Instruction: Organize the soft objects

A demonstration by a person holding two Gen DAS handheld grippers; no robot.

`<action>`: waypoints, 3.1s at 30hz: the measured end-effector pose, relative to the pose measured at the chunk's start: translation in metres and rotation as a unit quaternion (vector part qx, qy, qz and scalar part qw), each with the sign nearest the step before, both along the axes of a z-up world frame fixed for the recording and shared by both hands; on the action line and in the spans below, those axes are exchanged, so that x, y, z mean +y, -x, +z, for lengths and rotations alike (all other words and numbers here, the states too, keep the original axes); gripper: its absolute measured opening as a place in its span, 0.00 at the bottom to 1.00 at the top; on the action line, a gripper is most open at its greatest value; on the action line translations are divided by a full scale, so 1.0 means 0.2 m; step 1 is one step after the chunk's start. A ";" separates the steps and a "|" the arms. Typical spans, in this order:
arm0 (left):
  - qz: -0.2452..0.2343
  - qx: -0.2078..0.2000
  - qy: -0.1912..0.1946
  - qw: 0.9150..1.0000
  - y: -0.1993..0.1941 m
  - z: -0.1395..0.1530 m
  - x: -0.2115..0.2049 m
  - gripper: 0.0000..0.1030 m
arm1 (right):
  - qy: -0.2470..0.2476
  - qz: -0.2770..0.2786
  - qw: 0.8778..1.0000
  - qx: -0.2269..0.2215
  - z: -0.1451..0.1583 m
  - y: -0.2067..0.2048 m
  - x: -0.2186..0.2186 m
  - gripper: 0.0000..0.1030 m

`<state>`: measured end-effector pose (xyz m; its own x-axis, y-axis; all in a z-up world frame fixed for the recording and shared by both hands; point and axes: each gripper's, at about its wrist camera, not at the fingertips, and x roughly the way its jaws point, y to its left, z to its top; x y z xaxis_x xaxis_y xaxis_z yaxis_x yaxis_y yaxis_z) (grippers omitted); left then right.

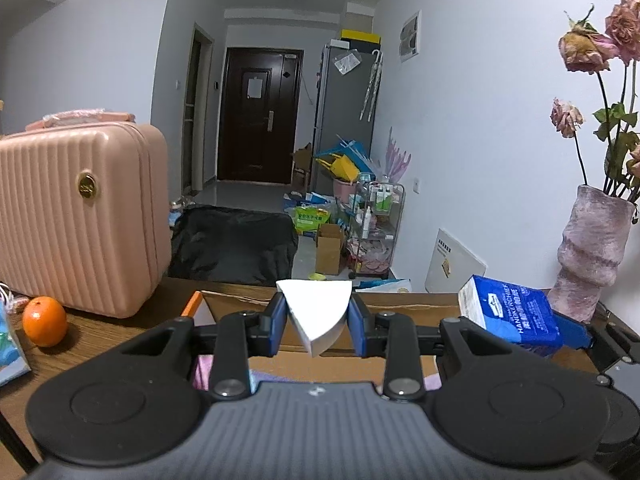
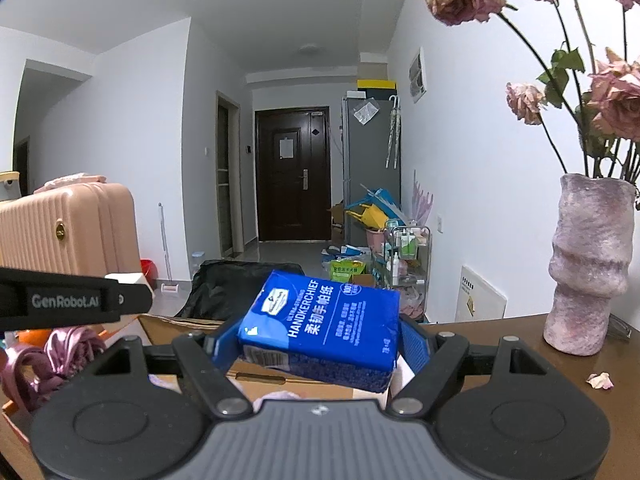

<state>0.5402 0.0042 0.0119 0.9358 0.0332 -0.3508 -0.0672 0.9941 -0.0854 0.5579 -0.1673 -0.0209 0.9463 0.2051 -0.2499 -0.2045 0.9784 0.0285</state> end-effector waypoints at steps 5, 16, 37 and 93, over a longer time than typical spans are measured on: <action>0.000 0.006 -0.002 1.000 -0.06 -0.01 0.01 0.32 | 0.004 0.003 1.000 0.011 0.00 -0.06 0.01 0.76; 0.003 0.019 0.012 1.000 -0.11 -0.03 0.05 0.88 | 0.012 -0.005 0.999 0.031 0.00 -0.14 -0.01 0.96; 0.034 -0.010 -0.006 0.999 0.00 0.02 0.05 1.00 | 0.016 -0.021 0.999 0.033 0.02 -0.08 -0.06 1.00; -0.040 -0.026 -0.038 0.998 2.04 -0.20 0.05 1.00 | 0.018 0.012 1.000 0.002 -0.02 1.97 -0.29 1.00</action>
<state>0.1331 0.0151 -0.0279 0.9537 -0.0170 -0.3003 0.0144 0.9998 -0.0109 0.1634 -0.2263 -0.0240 0.9402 0.2176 -0.2619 -0.2270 0.9739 -0.0060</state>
